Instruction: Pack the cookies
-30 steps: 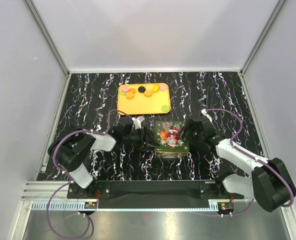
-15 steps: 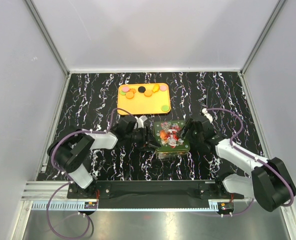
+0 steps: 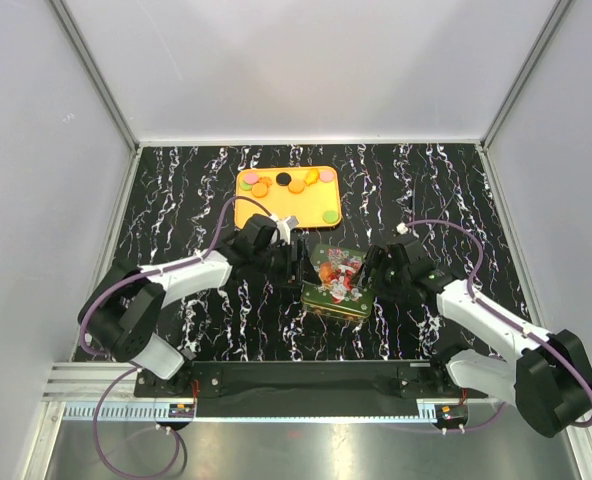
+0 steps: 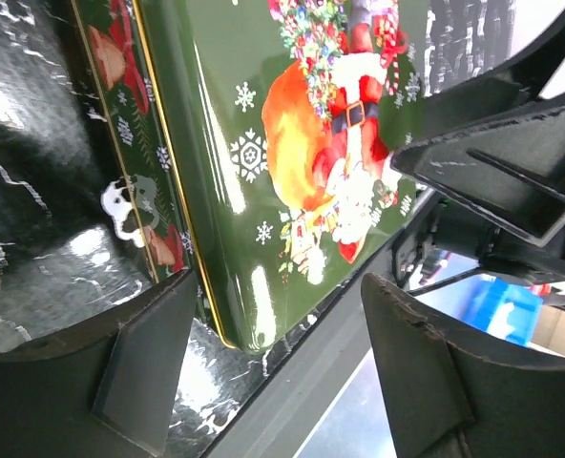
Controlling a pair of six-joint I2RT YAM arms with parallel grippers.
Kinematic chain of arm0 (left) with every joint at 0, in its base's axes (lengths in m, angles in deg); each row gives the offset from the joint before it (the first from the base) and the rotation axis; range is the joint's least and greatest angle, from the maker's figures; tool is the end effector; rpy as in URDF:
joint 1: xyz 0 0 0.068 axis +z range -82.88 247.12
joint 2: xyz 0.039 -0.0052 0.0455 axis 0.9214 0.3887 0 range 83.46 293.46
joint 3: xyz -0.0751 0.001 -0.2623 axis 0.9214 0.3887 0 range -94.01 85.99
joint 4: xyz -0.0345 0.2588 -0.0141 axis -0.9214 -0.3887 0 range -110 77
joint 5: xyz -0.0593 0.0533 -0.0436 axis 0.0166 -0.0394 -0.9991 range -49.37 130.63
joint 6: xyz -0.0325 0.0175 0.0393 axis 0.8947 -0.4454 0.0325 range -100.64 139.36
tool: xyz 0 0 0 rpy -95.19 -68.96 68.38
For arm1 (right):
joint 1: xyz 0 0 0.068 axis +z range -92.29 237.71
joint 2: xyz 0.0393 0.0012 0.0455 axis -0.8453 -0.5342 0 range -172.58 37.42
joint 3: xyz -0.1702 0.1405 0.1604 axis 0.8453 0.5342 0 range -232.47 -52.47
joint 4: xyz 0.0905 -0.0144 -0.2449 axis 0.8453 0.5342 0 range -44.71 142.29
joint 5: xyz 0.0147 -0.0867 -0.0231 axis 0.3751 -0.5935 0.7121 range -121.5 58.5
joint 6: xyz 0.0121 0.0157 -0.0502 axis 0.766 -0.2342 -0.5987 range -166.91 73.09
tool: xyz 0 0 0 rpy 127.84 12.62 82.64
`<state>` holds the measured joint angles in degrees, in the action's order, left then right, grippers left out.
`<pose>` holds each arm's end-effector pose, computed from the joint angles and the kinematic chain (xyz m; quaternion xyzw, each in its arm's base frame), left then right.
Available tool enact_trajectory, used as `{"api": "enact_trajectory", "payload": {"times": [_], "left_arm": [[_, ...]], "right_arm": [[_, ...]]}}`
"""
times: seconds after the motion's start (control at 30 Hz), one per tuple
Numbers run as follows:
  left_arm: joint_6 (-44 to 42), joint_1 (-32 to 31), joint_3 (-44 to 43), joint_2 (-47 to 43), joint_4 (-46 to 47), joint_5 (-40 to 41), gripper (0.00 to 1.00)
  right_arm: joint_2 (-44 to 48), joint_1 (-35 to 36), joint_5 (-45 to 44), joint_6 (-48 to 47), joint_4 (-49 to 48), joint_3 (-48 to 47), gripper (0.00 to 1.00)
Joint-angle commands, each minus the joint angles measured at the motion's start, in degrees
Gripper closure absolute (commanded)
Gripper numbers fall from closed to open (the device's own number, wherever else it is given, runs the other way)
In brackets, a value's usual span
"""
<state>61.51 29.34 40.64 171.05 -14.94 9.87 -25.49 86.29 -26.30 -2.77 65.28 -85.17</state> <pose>0.2304 -0.2016 0.1841 0.0694 0.8914 -0.4284 0.1307 0.1844 0.1041 0.1930 0.1119 0.9327 0.2360 0.2486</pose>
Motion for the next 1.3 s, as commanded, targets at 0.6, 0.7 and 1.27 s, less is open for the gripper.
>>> {"api": "enact_trajectory", "payload": {"times": [0.6, 0.7, 1.27], "left_arm": [[-8.0, 0.2, -7.3, 3.6, -8.2, 3.4, 0.27], [-8.0, 0.2, -7.6, 3.9, -8.3, 3.4, 0.31], [-8.6, 0.2, -7.2, 4.2, -8.4, 4.4, 0.36]], "right_arm": [[-0.4, -4.1, 9.5, -0.2, -4.0, 1.2, 0.24], [-0.9, -4.1, 9.2, -0.5, -3.6, 0.9, 0.24], [2.5, -4.1, 11.1, 1.1, -3.6, 1.1, 0.35]]}}
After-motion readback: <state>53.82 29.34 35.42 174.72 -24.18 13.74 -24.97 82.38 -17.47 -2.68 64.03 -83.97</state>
